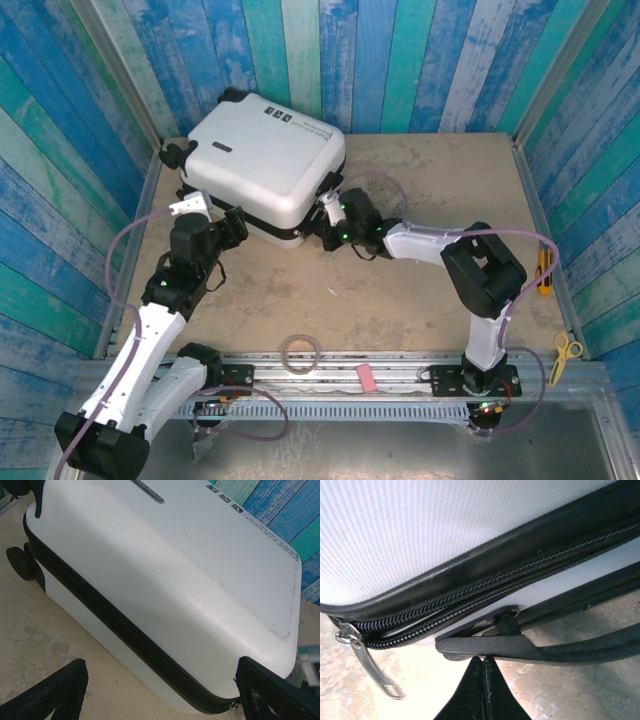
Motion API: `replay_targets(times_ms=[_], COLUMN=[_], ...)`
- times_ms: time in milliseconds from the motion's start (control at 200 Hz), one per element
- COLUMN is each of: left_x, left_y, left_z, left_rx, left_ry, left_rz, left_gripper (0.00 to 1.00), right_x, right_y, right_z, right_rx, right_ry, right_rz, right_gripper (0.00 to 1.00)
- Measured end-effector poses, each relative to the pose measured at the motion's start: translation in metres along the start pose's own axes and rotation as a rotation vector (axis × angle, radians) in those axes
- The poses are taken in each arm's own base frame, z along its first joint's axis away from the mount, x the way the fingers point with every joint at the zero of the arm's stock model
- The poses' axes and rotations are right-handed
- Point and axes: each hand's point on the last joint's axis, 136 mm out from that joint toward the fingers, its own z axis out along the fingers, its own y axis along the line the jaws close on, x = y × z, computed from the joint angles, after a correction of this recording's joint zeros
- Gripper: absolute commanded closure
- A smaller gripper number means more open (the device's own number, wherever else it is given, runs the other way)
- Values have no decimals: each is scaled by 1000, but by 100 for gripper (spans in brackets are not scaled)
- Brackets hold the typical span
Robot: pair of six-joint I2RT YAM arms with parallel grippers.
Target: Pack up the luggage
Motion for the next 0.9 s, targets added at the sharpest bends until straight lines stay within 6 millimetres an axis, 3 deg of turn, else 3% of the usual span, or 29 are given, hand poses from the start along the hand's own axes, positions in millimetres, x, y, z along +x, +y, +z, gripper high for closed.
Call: replay_targets(times_ms=[60, 250, 371, 521, 901], left_x=[1, 3, 3, 3, 5], left_y=[0, 1, 1, 1, 0], left_z=[1, 2, 2, 2, 6], left_rx=[-1, -3, -4, -4, -8], left_ry=[5, 11, 12, 13, 27], left_rz=[1, 6, 10, 13, 16], left_gripper=[20, 20, 20, 20, 20], right_x=[-1, 9, 27, 39, 11], right_y=[0, 17, 21, 27, 58], right_z=[-1, -2, -7, -14, -9], right_rx=[-46, -130, -152, -184, -275], right_ry=[-1, 27, 55, 63, -27], right_rz=[3, -71, -128, -186, -265], right_gripper=[96, 61, 51, 47, 48])
